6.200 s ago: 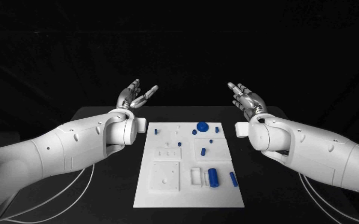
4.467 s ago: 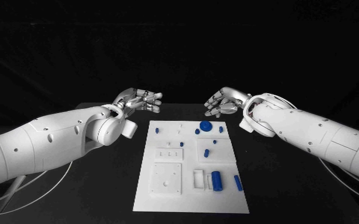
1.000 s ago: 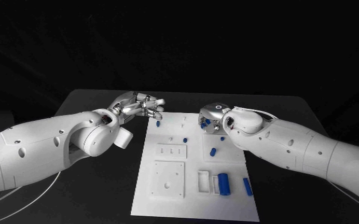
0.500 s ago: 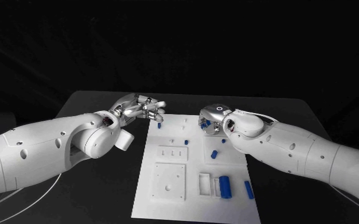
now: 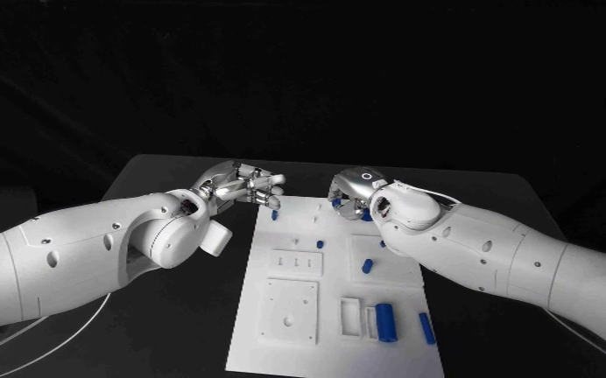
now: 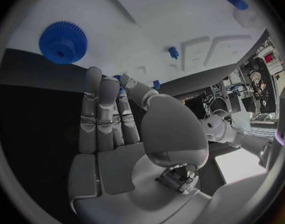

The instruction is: Assemble the parts on the task board

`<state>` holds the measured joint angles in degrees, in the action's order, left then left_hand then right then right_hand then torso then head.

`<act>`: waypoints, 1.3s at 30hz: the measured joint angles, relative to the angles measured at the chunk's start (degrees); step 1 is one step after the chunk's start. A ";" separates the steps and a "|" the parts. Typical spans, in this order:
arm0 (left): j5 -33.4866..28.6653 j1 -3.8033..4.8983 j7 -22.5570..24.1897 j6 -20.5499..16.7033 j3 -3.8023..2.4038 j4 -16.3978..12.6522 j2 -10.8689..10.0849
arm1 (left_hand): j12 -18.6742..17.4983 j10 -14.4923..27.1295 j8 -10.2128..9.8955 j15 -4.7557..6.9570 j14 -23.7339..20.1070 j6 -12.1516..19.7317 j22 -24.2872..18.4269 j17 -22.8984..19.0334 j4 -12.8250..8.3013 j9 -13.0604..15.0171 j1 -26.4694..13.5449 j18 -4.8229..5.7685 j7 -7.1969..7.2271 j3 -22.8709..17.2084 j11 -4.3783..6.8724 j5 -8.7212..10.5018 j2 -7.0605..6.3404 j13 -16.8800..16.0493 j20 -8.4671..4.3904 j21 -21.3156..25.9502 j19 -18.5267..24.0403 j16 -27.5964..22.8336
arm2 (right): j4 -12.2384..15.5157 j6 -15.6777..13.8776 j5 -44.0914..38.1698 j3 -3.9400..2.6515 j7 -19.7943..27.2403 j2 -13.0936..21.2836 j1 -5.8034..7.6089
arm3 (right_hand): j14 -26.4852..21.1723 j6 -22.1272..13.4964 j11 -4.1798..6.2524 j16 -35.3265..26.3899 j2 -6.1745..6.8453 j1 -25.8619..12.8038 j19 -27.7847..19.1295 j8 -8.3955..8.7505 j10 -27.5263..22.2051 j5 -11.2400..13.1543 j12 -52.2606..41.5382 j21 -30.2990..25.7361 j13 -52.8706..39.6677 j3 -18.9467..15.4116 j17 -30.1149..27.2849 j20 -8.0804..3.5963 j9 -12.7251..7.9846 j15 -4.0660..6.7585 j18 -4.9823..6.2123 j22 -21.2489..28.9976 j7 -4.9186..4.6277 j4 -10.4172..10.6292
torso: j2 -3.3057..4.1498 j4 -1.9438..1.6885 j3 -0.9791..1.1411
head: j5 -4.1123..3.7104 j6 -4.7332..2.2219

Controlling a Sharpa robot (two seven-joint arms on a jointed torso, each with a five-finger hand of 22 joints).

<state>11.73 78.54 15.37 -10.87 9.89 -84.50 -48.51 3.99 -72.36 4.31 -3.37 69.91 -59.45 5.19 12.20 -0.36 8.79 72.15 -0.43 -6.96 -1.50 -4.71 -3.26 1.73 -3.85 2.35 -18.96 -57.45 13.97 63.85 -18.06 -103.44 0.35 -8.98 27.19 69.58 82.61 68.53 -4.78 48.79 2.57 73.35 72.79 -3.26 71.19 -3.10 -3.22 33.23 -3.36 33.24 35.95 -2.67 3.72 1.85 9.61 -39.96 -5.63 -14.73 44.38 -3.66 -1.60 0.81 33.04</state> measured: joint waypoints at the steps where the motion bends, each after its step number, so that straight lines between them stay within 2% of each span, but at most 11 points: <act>1: 0.00 0.01 0.00 0.00 0.00 0.02 0.03 | 0.00 0.00 0.00 0.00 0.00 0.00 0.00 0.00 0.00 0.00 0.00 0.00 0.00 0.00 0.00 0.00 0.00 0.00 0.00 0.00 0.00 0.00 | -0.24 -0.29 -0.01 -0.01 -0.19 -0.32 0.03 | 0.00 0.00 0.00 0.00 0.00 0.00 0.00 0.00 0.00 0.00 0.00 0.00 0.00 0.00 0.00 0.00 0.00 0.00 -0.03 0.00 0.00 0.00 | 0.01 -0.08 -0.07 | 0.06 -0.05; 5: 0.00 0.02 0.00 0.00 -0.01 0.12 0.23 | 0.00 0.00 0.00 0.00 0.00 0.00 -0.01 0.01 0.00 0.00 0.00 0.00 0.00 0.00 0.00 0.00 0.00 0.00 0.00 0.00 0.00 -0.04 | -1.34 -1.44 -0.05 -0.02 -0.88 -1.72 0.08 | 0.00 0.00 0.10 0.00 0.00 0.00 0.00 0.00 0.10 0.00 0.01 -0.35 0.01 -0.06 0.02 0.00 -0.01 0.00 -0.30 -0.31 0.00 -0.06 | 0.10 -0.43 -0.32 | 0.15 -0.24; 11: 0.00 0.02 0.01 0.01 -0.01 0.16 0.85 | 0.00 0.00 0.00 0.05 0.36 0.00 -0.10 0.07 0.00 0.00 0.00 0.00 0.00 0.00 0.00 0.00 0.00 0.00 0.00 0.00 0.00 -0.26 | -3.29 -2.89 -0.07 -0.02 -1.44 -3.32 0.09 | 0.00 0.00 0.10 0.00 0.00 0.00 0.00 0.00 0.10 0.02 0.04 -0.35 0.02 -0.06 0.02 0.00 -0.02 0.00 -0.36 -0.56 0.00 -0.06 | 0.35 -1.17 -0.70 | 0.02 -0.37; 20: 0.00 0.25 0.01 0.02 0.00 -0.01 1.01 | 0.00 0.00 0.00 0.05 0.35 0.00 -0.09 0.06 -0.16 0.00 0.23 0.00 0.00 -0.16 0.00 0.00 0.23 0.00 0.00 0.00 0.00 -0.26 | -3.86 -3.96 -0.06 -0.03 -1.61 -4.45 0.05 | 0.00 -0.01 0.11 0.00 0.00 0.00 0.21 0.02 0.10 0.07 0.17 -0.87 0.05 0.12 0.01 -0.20 -0.02 0.00 -0.75 -1.22 0.00 0.12 | 0.76 -1.88 -1.10 | -0.28 -0.27; 31: 0.00 0.66 0.01 0.02 0.00 -0.54 0.95 | 0.00 0.00 0.00 0.05 0.35 0.00 -0.09 0.06 -0.16 0.01 0.23 0.00 0.00 -0.16 0.00 0.00 0.23 0.00 0.00 0.00 0.01 -0.26 | -4.07 -3.99 0.00 -0.03 -1.61 -3.94 0.04 | 0.01 -0.03 0.23 -0.01 0.01 -0.01 0.21 -0.22 0.21 0.24 0.28 -1.45 0.04 0.31 0.01 -0.20 0.02 0.00 -0.85 -1.88 -0.01 0.31 | 1.18 -2.11 -1.32 | -0.40 -0.03; 39: 0.00 0.72 0.01 0.02 0.00 -0.52 0.84 | 0.00 0.00 0.00 0.05 0.35 0.00 -0.09 0.05 -0.16 0.01 0.23 0.00 0.00 -0.16 0.00 0.00 0.23 0.00 0.00 0.00 0.01 -0.26 | -2.53 -3.84 -0.07 -0.02 -1.97 -3.13 0.03 | 0.01 -0.08 0.29 -0.01 0.02 -0.02 0.21 -0.22 0.27 -0.02 0.11 -1.78 0.04 0.54 0.01 -0.19 0.02 0.00 -1.21 -2.64 -0.06 0.18 | 1.29 -2.11 -1.25 | -0.43 0.13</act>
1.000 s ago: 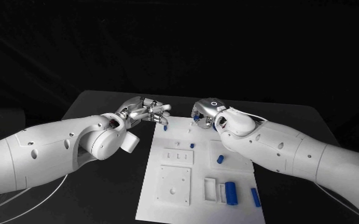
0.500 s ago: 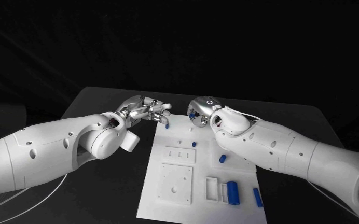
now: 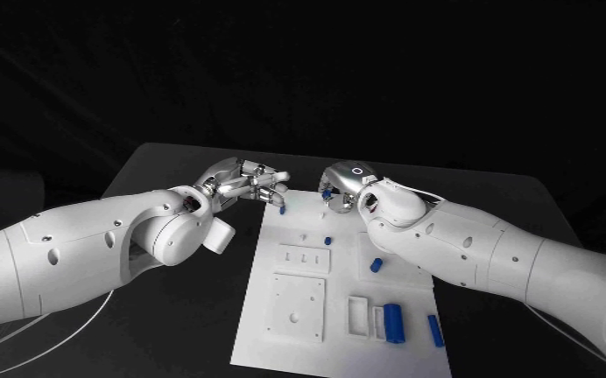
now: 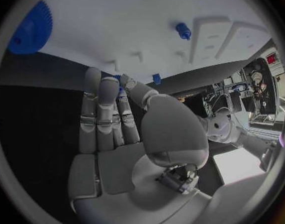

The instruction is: Assemble the parts on the task board

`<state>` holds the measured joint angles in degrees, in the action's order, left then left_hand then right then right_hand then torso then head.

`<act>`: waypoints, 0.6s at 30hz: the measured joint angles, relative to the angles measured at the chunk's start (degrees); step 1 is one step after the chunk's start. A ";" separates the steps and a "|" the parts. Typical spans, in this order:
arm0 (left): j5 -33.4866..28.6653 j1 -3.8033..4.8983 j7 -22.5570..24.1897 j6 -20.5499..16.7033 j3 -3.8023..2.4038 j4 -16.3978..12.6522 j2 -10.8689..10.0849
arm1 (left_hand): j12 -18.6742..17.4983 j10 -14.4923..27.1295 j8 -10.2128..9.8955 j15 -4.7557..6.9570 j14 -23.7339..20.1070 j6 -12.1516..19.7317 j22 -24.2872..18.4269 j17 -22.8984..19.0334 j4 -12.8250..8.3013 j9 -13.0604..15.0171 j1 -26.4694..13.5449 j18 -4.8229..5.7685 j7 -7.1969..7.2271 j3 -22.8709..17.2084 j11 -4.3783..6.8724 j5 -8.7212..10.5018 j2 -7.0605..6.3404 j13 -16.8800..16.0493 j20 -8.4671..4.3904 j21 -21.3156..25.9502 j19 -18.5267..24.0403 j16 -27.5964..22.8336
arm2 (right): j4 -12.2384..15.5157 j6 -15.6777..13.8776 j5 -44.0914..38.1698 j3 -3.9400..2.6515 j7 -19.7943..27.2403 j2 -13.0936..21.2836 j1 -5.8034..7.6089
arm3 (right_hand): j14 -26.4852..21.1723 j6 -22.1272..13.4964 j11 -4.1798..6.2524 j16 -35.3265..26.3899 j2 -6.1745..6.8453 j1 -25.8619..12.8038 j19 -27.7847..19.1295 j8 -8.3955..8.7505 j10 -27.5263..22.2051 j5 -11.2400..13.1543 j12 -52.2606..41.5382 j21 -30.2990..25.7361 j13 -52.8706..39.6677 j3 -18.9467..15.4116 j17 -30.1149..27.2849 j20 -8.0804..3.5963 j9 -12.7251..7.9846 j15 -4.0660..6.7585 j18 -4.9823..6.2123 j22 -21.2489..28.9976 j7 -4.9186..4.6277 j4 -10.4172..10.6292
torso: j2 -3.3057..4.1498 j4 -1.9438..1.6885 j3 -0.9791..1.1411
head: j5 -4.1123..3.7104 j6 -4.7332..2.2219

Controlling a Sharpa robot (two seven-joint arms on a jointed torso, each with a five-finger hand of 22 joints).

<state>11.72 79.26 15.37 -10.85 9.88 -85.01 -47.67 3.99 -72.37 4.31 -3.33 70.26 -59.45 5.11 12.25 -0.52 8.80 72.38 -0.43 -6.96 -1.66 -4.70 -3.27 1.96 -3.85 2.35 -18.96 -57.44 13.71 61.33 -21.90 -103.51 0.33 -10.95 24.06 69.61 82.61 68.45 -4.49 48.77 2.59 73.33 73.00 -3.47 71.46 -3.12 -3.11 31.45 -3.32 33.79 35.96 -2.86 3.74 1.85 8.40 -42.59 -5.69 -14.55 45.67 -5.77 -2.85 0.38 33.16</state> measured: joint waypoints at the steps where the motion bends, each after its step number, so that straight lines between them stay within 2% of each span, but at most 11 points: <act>1: 0.00 0.00 0.00 0.00 0.00 0.01 -0.01 | 0.00 0.00 0.00 0.00 0.00 0.00 -0.02 0.00 -0.09 0.00 0.00 0.00 0.00 0.09 0.00 0.00 0.00 0.00 0.00 0.00 0.00 0.00 | 0.18 0.02 -0.03 0.00 -0.06 0.09 0.00 | 0.00 -0.01 0.00 0.00 0.00 0.00 0.00 0.00 0.00 0.00 -0.07 -0.02 0.00 0.00 0.00 0.00 0.00 0.00 -0.01 -0.10 -0.01 0.00 | 0.00 0.00 0.01 | -0.01 0.01; 18: 0.00 0.12 -0.02 0.00 0.00 0.13 -0.15 | 0.00 0.00 0.00 0.03 -0.03 0.00 -0.11 0.09 -0.24 0.00 0.00 0.00 0.00 0.24 0.00 0.00 0.00 0.00 0.00 0.00 0.00 0.00 | 0.97 0.97 -0.36 0.00 -0.78 0.42 -0.10 | 0.00 -0.04 0.01 -0.01 0.02 -0.02 -0.01 0.01 0.00 -0.01 -0.11 -0.63 -0.01 -0.01 -0.05 0.01 -0.03 0.00 -0.11 -0.90 -0.04 -0.01 | 0.00 -0.10 -0.10 | -0.22 -0.02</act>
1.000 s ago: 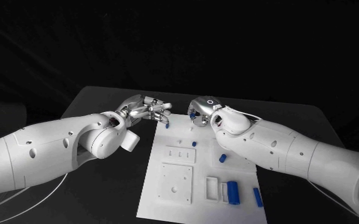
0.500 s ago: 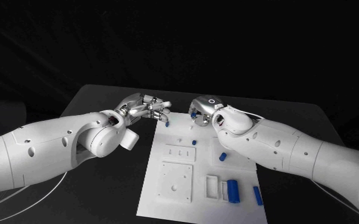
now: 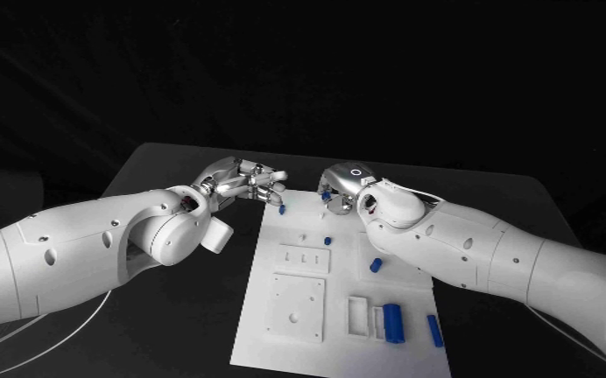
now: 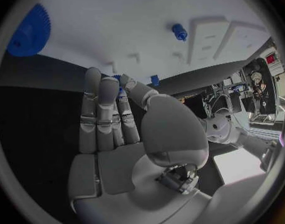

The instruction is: Assemble the parts on the task board

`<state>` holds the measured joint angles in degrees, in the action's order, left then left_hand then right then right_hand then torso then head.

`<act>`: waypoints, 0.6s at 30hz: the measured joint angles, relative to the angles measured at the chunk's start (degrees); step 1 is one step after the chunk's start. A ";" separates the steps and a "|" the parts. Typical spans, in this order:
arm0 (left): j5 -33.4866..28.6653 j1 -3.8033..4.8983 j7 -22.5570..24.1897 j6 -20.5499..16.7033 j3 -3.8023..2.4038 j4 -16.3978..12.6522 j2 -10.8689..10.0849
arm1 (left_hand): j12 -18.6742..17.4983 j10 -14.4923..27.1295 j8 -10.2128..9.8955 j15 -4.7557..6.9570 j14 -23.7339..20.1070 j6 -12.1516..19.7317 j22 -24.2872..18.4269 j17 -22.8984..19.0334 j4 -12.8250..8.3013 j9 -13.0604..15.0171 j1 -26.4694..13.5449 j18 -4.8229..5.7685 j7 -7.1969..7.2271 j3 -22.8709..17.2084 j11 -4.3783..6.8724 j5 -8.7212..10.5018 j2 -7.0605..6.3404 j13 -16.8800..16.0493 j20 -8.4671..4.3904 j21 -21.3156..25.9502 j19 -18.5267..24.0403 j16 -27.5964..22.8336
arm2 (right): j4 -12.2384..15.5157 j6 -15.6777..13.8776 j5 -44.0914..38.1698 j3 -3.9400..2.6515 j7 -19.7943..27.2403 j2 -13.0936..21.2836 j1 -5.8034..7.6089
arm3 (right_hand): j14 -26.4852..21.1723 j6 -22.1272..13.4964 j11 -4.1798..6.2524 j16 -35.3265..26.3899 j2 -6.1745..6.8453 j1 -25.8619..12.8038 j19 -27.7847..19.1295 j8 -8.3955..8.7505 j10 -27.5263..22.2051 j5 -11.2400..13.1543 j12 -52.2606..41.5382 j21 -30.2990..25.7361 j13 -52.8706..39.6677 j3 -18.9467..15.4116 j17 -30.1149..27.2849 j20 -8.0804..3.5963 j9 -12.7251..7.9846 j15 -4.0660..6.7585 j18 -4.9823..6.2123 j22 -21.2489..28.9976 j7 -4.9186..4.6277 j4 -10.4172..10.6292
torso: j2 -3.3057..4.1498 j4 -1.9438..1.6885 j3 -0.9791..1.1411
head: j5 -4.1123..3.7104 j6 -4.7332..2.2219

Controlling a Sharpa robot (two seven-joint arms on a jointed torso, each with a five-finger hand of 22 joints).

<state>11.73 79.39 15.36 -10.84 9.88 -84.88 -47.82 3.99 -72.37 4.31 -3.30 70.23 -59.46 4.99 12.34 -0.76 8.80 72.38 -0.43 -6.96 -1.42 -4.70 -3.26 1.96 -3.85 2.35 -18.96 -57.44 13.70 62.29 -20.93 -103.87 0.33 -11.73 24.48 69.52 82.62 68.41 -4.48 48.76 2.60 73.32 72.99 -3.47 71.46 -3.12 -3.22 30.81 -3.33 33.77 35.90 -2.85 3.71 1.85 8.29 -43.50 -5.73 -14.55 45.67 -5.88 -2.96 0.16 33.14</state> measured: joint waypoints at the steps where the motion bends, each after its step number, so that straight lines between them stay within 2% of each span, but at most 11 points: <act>1: 0.00 0.00 0.00 0.00 0.00 0.02 0.01 | 0.00 0.00 0.00 0.00 0.00 0.00 0.00 0.00 0.00 0.00 0.00 0.00 0.00 0.00 0.00 0.00 0.00 0.00 0.00 0.00 0.00 0.00 | -0.17 0.13 -0.01 0.00 -0.04 -0.04 -0.02 | 0.00 0.00 0.00 0.00 0.08 -0.08 0.00 0.00 0.00 0.00 0.00 -0.29 0.00 0.00 -0.04 0.00 0.00 0.00 -0.01 -0.12 0.00 0.00 | 0.01 0.00 0.00 | -0.01 0.02; 13: 0.00 0.03 -0.01 0.03 0.00 0.08 0.05 | 0.00 0.00 0.00 0.00 0.00 0.00 0.00 -0.01 0.00 0.00 0.00 0.00 0.00 0.00 0.00 0.00 0.00 0.00 0.00 0.00 0.00 0.00 | -1.38 0.81 -0.06 -0.08 -0.26 -0.39 -0.28 | 0.00 -0.03 0.00 0.00 0.38 -0.38 0.20 0.03 0.00 0.01 0.01 -0.60 -0.02 -0.01 -0.11 0.20 -0.03 0.00 -0.24 -0.47 -0.02 0.00 | 0.08 -0.01 -0.02 | 0.04 0.31; 18: 0.00 0.03 -0.02 0.06 0.00 0.06 0.04 | 0.00 0.00 0.00 0.00 0.00 0.00 -0.08 0.04 0.00 0.00 0.00 0.00 0.00 0.00 0.00 0.00 0.00 0.05 0.00 0.00 0.00 0.00 | -1.65 0.83 -0.09 -0.10 -0.27 -0.50 -0.28 | 0.00 -0.05 0.00 0.00 0.38 -0.39 0.20 0.04 0.00 0.01 0.02 -0.60 -0.02 -0.01 -0.18 0.21 -0.03 0.00 0.19 -0.66 -0.05 0.00 | 0.09 -0.03 -0.01 | 0.10 0.40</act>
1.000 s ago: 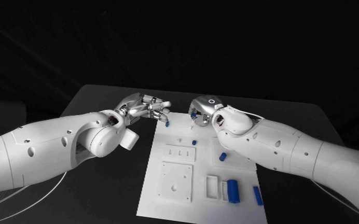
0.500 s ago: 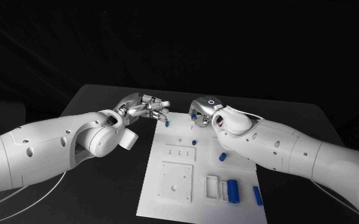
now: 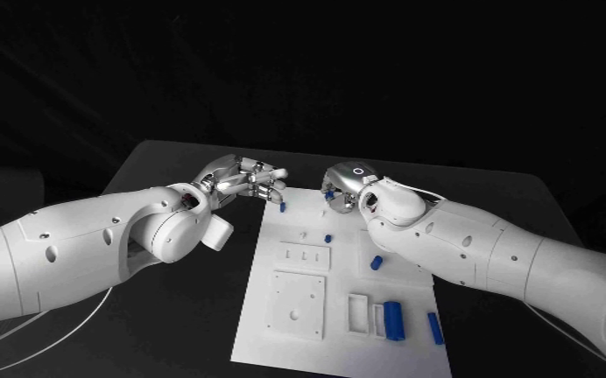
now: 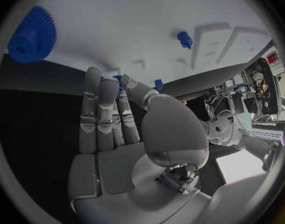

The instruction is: Assemble the parts on the task board

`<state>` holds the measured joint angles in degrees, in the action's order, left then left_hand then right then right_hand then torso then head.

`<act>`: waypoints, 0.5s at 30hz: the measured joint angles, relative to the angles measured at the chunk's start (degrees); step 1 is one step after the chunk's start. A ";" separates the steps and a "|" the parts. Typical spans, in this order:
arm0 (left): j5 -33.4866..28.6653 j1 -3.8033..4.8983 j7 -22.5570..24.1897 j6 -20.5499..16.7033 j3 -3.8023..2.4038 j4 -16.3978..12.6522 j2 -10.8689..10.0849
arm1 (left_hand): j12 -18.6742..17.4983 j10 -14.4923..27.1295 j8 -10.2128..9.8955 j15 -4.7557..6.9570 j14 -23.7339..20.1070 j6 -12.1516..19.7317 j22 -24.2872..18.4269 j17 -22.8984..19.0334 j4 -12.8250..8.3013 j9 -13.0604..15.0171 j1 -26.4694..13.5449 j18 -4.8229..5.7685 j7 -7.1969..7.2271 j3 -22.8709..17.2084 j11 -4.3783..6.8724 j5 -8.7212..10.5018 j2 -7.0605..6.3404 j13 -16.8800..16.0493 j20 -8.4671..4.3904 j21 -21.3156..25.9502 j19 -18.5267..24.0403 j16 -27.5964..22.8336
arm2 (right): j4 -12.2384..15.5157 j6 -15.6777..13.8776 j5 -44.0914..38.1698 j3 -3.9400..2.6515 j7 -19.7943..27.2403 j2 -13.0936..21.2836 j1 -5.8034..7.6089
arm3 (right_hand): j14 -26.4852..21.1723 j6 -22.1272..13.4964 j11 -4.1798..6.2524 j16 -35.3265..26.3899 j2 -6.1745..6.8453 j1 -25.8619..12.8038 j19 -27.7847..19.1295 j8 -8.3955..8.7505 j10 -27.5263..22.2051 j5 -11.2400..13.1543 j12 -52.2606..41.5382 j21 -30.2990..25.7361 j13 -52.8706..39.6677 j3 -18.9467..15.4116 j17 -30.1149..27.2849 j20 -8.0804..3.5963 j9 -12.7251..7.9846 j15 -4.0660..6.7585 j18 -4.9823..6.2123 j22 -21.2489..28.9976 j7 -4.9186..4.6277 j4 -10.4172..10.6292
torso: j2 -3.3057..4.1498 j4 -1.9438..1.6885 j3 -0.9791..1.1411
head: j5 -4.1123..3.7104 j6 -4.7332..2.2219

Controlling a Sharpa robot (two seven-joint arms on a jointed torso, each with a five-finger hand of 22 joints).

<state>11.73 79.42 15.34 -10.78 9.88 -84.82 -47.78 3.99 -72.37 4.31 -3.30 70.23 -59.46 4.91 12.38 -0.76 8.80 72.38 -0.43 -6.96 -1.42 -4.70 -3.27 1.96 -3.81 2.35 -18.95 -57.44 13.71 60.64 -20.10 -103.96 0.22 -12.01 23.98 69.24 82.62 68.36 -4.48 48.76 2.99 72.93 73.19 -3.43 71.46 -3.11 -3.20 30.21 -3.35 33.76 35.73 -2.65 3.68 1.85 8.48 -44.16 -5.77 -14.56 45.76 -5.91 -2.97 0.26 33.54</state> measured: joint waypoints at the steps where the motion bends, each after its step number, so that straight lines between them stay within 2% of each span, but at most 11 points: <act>1: 0.00 0.00 0.00 0.01 0.00 0.00 0.00 | 0.00 0.00 0.00 0.00 0.00 0.00 0.00 0.00 0.00 0.00 0.00 0.00 0.00 0.00 0.00 0.00 0.00 0.00 0.00 0.00 0.00 0.00 | -0.05 0.00 0.00 -0.01 0.00 -0.02 0.00 | 0.00 0.00 0.00 0.00 0.00 0.00 0.00 0.00 0.00 0.00 0.00 -0.14 0.00 0.00 0.00 0.00 0.00 0.00 0.16 -0.08 0.00 0.00 | 0.00 0.00 0.00 | 0.03 0.00; 5: 0.00 0.01 -0.01 0.05 0.00 0.00 0.01 | 0.00 0.00 0.00 0.00 0.00 0.00 0.00 0.00 0.00 0.00 0.00 0.00 0.00 0.00 0.00 0.00 0.00 0.00 0.00 0.00 0.00 0.00 | -0.16 0.01 0.00 -0.01 0.00 -0.11 0.00 | 0.00 -0.07 0.00 0.00 0.14 -0.14 0.00 0.00 0.00 0.00 0.02 -0.31 0.00 0.00 -0.07 0.00 0.02 0.00 0.17 -0.24 -0.07 0.00 | 0.00 0.03 -0.01 | 0.08 0.05; 10: 0.00 0.01 -0.02 0.08 0.00 0.03 0.06 | 0.00 0.00 0.00 0.00 0.00 0.00 0.00 0.00 0.00 0.00 0.00 0.00 0.00 0.00 0.00 0.00 0.00 0.00 0.00 0.00 0.00 0.00 | -0.30 0.01 0.12 -0.02 0.10 -0.28 0.00 | 0.00 -1.39 0.61 -0.16 0.14 -0.14 0.20 0.00 -0.60 0.00 0.15 -0.95 0.01 -0.18 -0.34 0.21 0.10 0.00 0.19 -0.40 -0.56 0.17 | 0.02 0.09 -0.02 | 0.15 0.13; 15: 0.00 0.01 -0.02 0.13 0.00 0.09 0.13 | 0.00 0.00 0.00 0.00 0.00 0.00 0.00 -0.01 0.00 0.00 0.00 0.00 0.00 0.00 0.00 0.00 0.00 -0.01 0.00 0.00 0.00 0.00 | -0.34 0.02 0.28 -0.03 0.24 -0.46 0.01 | 0.21 -1.40 0.61 -0.53 0.14 -0.14 0.29 0.00 -0.60 0.00 0.16 -1.40 0.01 -0.50 -0.57 0.73 0.09 -0.21 1.22 -0.87 -0.57 0.17 | 0.04 0.10 -0.02 | 0.12 0.31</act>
<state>11.73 79.43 15.31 -10.65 9.88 -84.74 -47.65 3.99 -72.37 4.31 -3.29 70.23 -59.45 4.92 12.38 -0.75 8.80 72.38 -0.43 -6.96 -1.42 -4.70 -3.26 1.96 -3.81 2.35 -18.95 -57.44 13.71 60.30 -20.07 -103.68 0.19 -11.76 23.52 69.25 82.83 66.96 -3.87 48.24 3.13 72.79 73.48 -3.42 70.85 -3.12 -3.04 28.81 -3.34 33.27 35.16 -1.91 3.77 1.64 9.69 -45.03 -6.34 -14.39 45.80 -5.81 -2.99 0.38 33.85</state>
